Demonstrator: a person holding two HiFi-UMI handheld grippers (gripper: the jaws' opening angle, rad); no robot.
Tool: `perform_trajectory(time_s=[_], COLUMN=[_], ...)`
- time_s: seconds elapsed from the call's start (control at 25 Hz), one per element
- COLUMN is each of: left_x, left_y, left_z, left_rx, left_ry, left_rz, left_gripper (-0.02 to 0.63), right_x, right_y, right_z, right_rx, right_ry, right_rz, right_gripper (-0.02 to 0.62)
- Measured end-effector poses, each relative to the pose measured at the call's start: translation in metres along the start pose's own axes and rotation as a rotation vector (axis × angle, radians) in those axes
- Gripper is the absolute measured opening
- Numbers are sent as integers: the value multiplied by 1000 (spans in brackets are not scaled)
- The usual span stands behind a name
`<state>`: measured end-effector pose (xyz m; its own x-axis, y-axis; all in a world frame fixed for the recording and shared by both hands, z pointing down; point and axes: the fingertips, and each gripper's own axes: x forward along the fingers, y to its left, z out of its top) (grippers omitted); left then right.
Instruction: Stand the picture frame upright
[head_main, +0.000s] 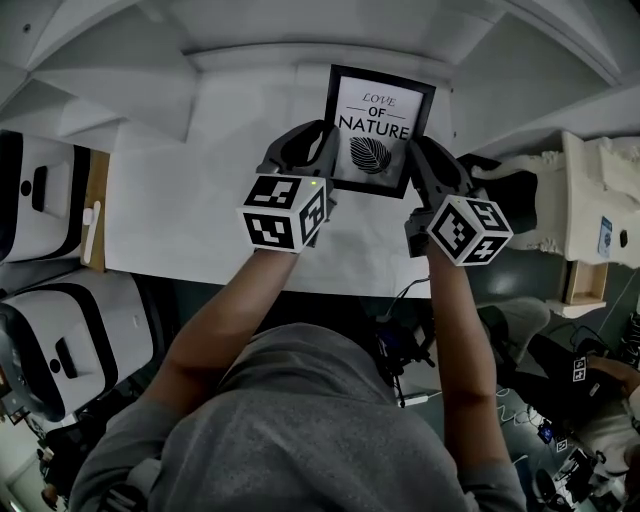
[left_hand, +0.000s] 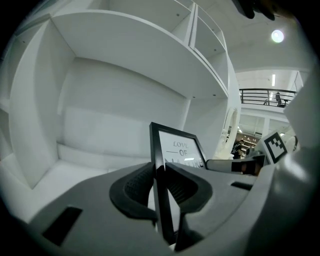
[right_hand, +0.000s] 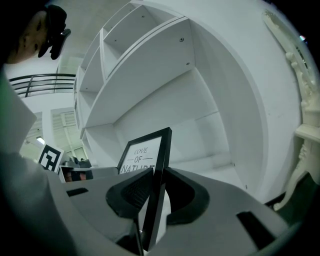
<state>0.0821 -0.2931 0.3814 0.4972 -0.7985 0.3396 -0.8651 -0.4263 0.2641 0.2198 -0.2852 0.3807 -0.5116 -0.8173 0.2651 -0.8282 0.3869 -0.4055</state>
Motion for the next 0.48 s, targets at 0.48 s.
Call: perform_trajectory(time_s=[0.48], left_x=[9], left_y=[8], left_z=[-2], left_rx=[-13], left_ry=[-3], left_rz=[-10], left_gripper=[75], right_x=[8], right_y=[-3], right_z=[-3], right_rx=[-8], right_ry=[-5], right_rz=[-16], right_gripper=[94])
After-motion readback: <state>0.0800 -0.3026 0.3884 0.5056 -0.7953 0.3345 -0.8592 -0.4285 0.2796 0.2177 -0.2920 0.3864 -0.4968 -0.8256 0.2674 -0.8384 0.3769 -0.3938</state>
